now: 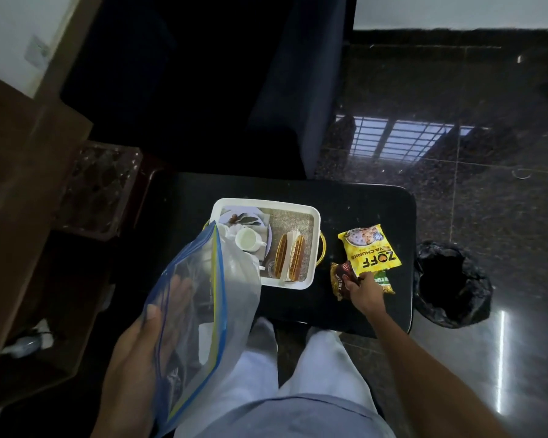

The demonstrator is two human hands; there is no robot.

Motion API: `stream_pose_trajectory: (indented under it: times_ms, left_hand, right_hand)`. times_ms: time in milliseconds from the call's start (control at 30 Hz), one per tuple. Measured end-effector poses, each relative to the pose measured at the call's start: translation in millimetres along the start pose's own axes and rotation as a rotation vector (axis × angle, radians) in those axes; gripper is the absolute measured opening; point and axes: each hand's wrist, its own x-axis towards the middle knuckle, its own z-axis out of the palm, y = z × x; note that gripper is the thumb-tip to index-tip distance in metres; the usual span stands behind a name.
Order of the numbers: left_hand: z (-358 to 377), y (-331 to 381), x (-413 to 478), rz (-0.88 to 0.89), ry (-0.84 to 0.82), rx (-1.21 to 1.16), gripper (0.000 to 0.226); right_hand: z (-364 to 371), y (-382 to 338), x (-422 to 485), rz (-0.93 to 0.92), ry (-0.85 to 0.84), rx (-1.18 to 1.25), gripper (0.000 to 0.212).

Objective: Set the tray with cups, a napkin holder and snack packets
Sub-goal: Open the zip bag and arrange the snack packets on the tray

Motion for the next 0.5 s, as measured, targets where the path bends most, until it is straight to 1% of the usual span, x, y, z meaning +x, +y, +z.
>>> stream_pose_trajectory:
  times_ms: [33,133,200,267,333,433,500]
  left_hand:
    - [3,-5,0,0.012,-0.018,-0.042,0.037]
    - [13,-2,-7,-0.008,-0.023,-0.009,0.041]
    - [12,-2,-6,-0.018,0.021,0.025,0.039]
    - [9,-2,-3,-0.028,0.032,0.047,0.038]
    - [7,-3,1,-0.045,0.001,0.051,0.040]
    - [8,1,8,-0.049,-0.099,0.026,0.049]
    - [8,8,13,-0.031,-0.164,0.013,0.053]
  right_hand:
    - [-2,2,-1,-0.003,0.002,-0.002,0.037]
    - [-15,6,-12,-0.012,0.036,-0.038,0.038]
    - [-27,2,-23,-0.091,0.096,-0.118,0.038]
    - [-36,-10,-45,-0.251,0.164,-0.176,0.043]
    - [-41,-32,-78,-0.473,0.174,-0.119,0.052]
    - [-39,-72,-139,-0.810,0.040,-0.034,0.077]
    - [-30,-98,-178,-0.971,-0.065,0.009,0.097]
